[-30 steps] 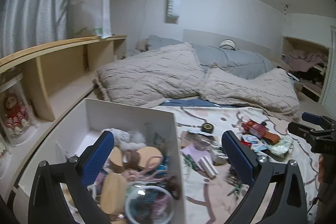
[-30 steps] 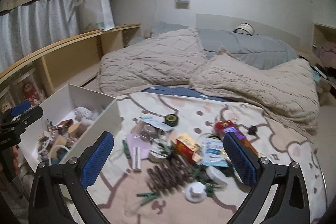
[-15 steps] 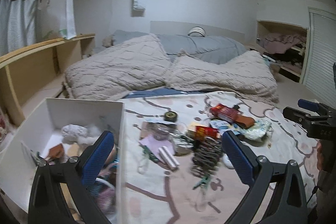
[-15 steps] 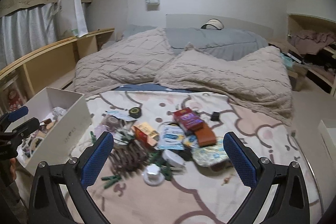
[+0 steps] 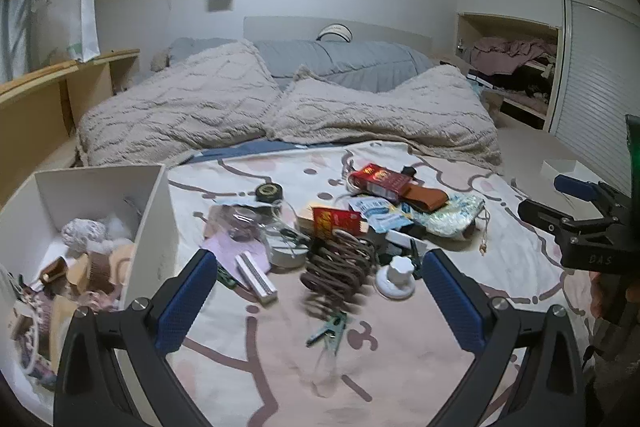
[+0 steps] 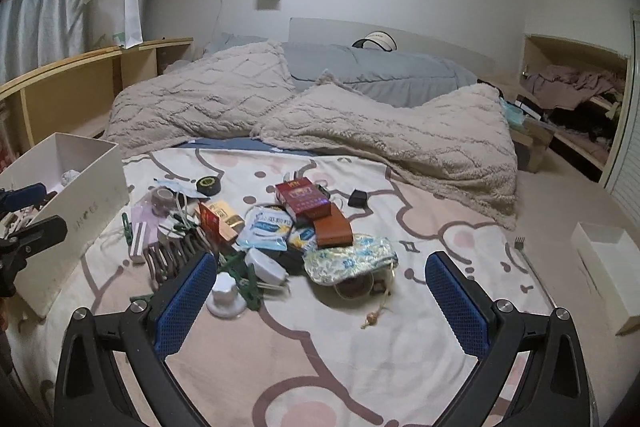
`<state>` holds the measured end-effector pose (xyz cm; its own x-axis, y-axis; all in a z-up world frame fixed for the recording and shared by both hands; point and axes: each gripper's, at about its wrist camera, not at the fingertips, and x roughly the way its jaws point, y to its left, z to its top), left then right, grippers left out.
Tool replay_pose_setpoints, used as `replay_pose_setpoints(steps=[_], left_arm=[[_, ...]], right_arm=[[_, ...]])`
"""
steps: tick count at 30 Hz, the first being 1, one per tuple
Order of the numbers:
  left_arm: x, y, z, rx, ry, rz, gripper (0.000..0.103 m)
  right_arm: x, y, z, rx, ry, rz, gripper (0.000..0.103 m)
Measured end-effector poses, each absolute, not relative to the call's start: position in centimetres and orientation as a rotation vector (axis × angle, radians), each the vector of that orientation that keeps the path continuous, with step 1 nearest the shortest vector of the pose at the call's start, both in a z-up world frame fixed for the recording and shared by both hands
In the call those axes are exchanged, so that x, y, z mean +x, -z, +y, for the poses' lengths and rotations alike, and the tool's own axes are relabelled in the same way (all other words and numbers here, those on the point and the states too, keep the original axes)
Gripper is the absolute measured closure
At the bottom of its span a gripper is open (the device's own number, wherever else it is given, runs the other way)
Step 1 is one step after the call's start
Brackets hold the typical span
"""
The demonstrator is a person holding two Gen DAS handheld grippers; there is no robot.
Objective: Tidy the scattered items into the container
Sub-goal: 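Move both grippers back over the item pile on the bed, then close the right gripper on the white knobbed base while the left grasps a green clothespin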
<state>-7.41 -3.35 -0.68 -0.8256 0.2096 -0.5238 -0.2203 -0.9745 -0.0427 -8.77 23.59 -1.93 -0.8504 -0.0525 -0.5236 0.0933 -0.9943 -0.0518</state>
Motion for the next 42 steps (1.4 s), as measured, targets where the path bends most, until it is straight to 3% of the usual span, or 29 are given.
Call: replay_pose_setpoints(steps=[15, 39, 42], left_arm=[[-8.3, 5.2, -1.6, -0.856, -2.743, 0.133, 0.0], [-13.2, 13.0, -1.8, -1.24, -2.514, -0.013, 0.0], [-13.3, 13.4, -2.0, -1.257, -2.505, -0.032, 0.0]], right_arm=[[-9.5, 5.1, 26.1, 0.944, 2.931, -0.001, 0.0], [-11.8, 12.3, 25.1, 1.306, 2.716, -0.133, 0.0], [-11.7, 12.2, 24.7, 1.283, 2.705, -0.131, 0.01]])
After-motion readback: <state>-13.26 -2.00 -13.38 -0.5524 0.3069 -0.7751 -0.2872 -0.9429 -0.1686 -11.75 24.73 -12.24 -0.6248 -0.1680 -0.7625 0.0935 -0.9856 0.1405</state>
